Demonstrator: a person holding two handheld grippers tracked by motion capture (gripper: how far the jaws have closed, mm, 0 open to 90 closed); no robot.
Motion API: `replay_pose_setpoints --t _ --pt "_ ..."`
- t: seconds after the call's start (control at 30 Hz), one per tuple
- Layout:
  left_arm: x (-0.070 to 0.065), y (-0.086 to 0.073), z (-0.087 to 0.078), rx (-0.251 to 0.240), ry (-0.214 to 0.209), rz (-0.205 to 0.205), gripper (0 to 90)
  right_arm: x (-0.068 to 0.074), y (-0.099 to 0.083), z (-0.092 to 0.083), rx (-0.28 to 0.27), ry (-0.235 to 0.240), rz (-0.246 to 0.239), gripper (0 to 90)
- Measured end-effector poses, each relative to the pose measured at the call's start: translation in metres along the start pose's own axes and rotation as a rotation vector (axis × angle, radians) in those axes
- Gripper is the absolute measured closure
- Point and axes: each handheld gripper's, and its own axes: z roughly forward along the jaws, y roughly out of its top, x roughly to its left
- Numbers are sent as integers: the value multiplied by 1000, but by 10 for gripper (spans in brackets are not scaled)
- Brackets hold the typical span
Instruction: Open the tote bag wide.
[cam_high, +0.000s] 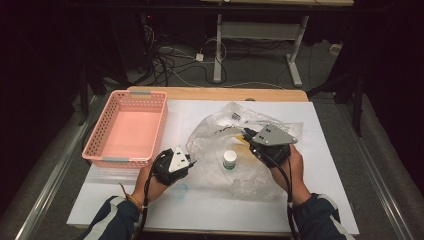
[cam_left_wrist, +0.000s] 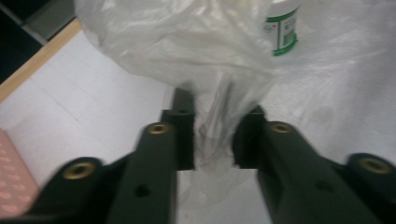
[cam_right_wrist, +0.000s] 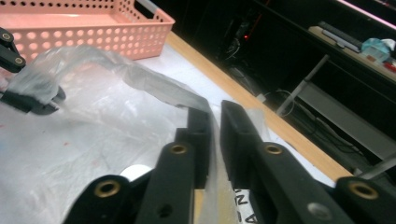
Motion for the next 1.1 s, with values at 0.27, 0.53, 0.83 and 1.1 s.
replay_pose_setpoints --t 0.27,0.53,0.83,1.1 --pt "1 -3 -7 -11 0 -7 862 10 -1 -15 -31 52 -4 553" --pt "-1 -7 -3 12 -6 7 863 23 -10 -47 -21 69 -13 388" --pt "-4 -10 2 38 -23 17 863 36 -41 -85 -21 116 4 366" --pt "-3 -12 6 57 -23 15 863 47 -83 -94 97 275 20 265"
